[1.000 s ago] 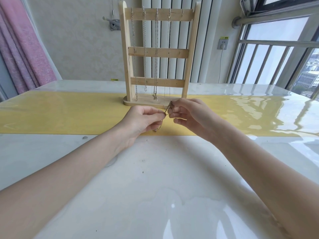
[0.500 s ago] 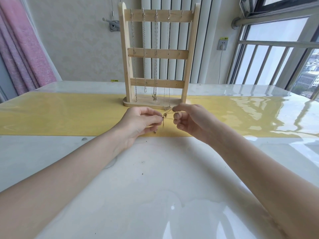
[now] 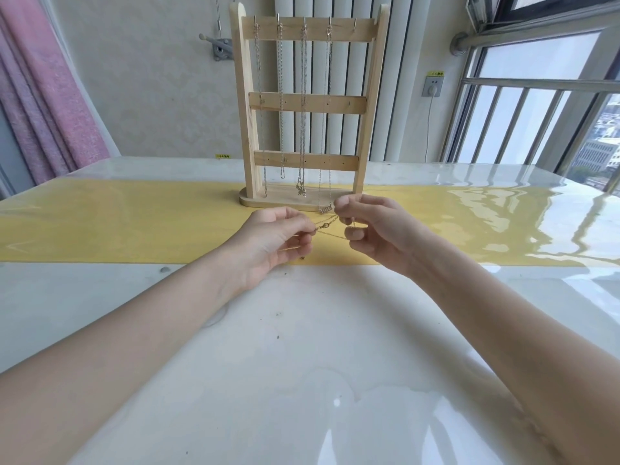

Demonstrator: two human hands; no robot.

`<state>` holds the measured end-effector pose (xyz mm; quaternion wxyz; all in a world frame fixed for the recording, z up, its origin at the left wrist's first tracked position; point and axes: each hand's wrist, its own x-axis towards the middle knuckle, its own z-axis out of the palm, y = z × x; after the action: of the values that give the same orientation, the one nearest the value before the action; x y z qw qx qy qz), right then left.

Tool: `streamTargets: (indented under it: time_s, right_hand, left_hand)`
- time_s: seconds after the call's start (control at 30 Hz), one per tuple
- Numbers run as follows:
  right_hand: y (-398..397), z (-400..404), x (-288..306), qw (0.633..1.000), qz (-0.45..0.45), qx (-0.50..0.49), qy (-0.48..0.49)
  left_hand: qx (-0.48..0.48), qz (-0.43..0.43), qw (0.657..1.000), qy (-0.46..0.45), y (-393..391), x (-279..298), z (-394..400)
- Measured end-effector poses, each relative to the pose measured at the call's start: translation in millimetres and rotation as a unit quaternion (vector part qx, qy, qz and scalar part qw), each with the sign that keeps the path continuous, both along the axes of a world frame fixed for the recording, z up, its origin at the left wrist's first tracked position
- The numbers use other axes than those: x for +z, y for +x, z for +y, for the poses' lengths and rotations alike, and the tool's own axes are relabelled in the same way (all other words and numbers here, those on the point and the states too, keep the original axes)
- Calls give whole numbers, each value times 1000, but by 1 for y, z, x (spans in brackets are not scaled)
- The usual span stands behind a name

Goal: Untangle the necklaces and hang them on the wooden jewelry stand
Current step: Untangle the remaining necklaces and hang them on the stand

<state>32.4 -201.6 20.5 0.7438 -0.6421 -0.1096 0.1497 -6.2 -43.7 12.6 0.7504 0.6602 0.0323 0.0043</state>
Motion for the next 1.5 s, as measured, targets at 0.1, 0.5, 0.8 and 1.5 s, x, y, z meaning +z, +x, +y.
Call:
streamTargets:
  time_s: [0.1, 0.5, 0.8, 1.5]
  right_hand:
    - [0, -1, 0, 1000, -13, -12, -17]
    - [-7, 4, -3, 961, -119, -11, -249]
    - [-6, 1, -4, 970, -98, 48, -218]
    - [0, -5, -2, 984, -36, 40, -167]
  left_hand:
    - [4, -29, 998, 61, -2, -1, 1]
    - [21, -73, 987, 142, 0, -3, 3]
    - [1, -89, 981, 175, 0, -3, 3]
    - [-14, -99, 982, 161, -1, 1, 3]
